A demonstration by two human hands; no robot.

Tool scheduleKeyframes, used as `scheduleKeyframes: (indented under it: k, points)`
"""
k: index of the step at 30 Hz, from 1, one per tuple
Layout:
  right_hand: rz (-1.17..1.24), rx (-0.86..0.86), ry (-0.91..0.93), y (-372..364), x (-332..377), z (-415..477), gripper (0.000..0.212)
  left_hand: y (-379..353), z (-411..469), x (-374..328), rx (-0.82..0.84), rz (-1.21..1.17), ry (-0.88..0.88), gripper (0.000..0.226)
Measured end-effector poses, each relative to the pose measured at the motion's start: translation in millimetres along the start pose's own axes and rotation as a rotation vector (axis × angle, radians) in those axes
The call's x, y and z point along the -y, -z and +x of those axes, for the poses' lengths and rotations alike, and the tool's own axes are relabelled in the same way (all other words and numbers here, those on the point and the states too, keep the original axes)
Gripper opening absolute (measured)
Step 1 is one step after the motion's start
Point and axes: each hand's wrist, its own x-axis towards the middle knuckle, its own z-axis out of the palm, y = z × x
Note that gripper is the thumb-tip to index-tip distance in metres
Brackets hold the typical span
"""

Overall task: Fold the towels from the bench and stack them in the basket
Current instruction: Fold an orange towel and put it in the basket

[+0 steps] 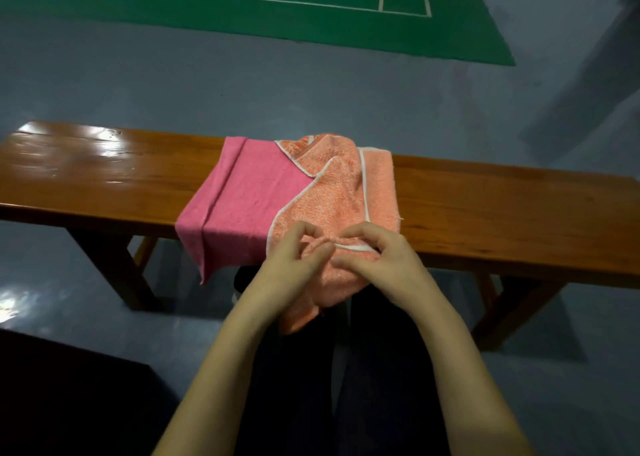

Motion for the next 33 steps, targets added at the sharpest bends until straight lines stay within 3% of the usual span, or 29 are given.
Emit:
scheduleKeyframes:
  k: [3, 7, 10, 13, 15, 18, 21, 23, 28, 33]
  points:
    - [0.039, -0.065, 0.022, -2.4, -0.5, 2.3, 0.006, -2.4, -2.7, 0.1, 0.043, 0.147, -0.149, 0.024]
    - [0.053, -0.161, -0.022, 9.8, -6.6, 2.4, 0.018, 7.6, 3.1, 3.0, 0.008, 0.407, -0.266, 0.046]
    - [0.054, -0.125, -0.035, 14.0, -7.9, 3.5, 0.021, 15.8, 6.9, 4.1, -0.093, 0.3, -0.215, 0.027]
    - [0.087, -0.033, -0.013, 12.3, -2.2, 1.3, 0.02, 19.7, 6.6, 1.7, -0.049, -0.03, -0.095, 0.006]
    - [0.137, 0.021, -0.003, 8.0, 2.3, -0.7, 0.017, 20.6, 5.1, -0.3, -0.065, -0.158, -0.065, 0.01]
    - [0.133, 0.06, -0.005, -2.9, 2.3, -3.1, 0.02, 22.7, 1.5, -3.0, -0.007, -0.167, -0.113, 0.01]
    - [0.193, -0.049, 0.009, -5.8, -3.3, -4.5, 0.007, 28.9, -1.4, 0.3, 0.136, 0.01, -0.147, 0.031]
    - [0.204, -0.117, 0.014, -2.4, -7.9, -4.2, 0.014, 31.4, -1.5, 4.1, 0.181, 0.144, -0.096, 0.049]
    - [0.244, -0.176, -0.005, 1.9, -7.1, -4.6, 0.021, 30.5, -4.2, 3.2, 0.201, 0.26, -0.163, 0.062]
    - [0.271, -0.118, 0.026, -2.9, -1.6, -5.6, 0.044, 9.6, -2.7, -1.2, 0.005, 0.508, -0.339, 0.036]
